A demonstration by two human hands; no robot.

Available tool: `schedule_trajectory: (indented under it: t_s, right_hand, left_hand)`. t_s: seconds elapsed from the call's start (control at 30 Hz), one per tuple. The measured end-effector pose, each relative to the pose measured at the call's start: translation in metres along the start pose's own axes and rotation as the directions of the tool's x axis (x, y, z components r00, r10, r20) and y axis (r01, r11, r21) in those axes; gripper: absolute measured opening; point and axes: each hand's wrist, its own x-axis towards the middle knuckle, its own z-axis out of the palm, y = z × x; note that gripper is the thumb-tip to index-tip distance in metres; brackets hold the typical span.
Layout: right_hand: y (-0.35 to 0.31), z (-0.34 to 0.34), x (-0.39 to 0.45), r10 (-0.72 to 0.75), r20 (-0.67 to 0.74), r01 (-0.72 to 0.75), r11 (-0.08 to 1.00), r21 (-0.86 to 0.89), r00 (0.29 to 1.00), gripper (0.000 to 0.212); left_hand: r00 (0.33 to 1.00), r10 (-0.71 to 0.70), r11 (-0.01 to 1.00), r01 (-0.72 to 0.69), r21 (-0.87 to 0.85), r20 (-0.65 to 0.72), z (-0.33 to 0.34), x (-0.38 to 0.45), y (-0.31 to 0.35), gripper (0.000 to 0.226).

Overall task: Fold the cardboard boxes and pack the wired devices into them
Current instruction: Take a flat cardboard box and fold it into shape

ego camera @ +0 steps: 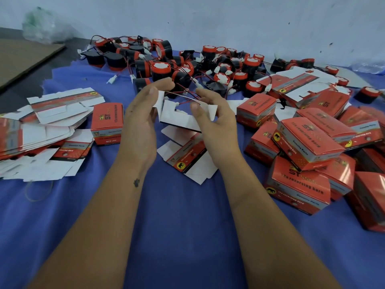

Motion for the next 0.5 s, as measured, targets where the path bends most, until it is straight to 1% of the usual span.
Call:
schedule_trajectory:
  t_s: [0.07,0.13,0.2,0.23,0.3,0.43,0.5]
  right_hand:
    - [0.000,0.001,0.001,0.004,-0.059,-0.002,1.000,0.024,0.998,0.017]
    - [0.001,0.002,0.002,0.016,-0.100,-0.013,1.000,0.027,0.995,0.015]
    - [0.002,0.002,0.003,0.019,-0.124,-0.019,1.000,0.006,0.992,0.015]
    - [0.002,0.002,0.004,0.021,-0.136,-0.021,1.000,-0.002,0.991,0.017]
    - [0.002,0.001,0.004,0.014,-0.156,-0.017,1.000,-0.020,0.988,0.023]
    - [0.004,0.000,0.002,0.023,-0.150,-0.027,0.999,-0.028,0.988,0.023]
    - [0.005,0.001,0.001,0.029,-0.135,-0.036,0.998,-0.052,0.990,0.013]
  left_hand:
    - [0.997,-0.052,0.999,0.053,-0.012,0.058,0.005,-0.002,-0.001,0.041]
    - [0.993,-0.080,0.997,0.078,0.027,0.092,0.008,-0.003,-0.004,0.046]
    - [0.993,-0.067,0.994,0.057,0.098,0.094,0.009,-0.004,-0.006,0.036]
    - [0.994,-0.051,0.992,0.039,0.121,0.095,0.009,-0.004,-0.006,0.030]
    - [0.993,-0.024,0.988,0.007,0.152,0.111,0.011,-0.005,-0.009,0.023]
    - [0.992,-0.014,0.976,-0.014,0.217,0.127,0.012,-0.006,-0.011,0.024]
    - [0.992,-0.036,0.971,0.006,0.238,0.119,0.011,-0.006,-0.011,0.028]
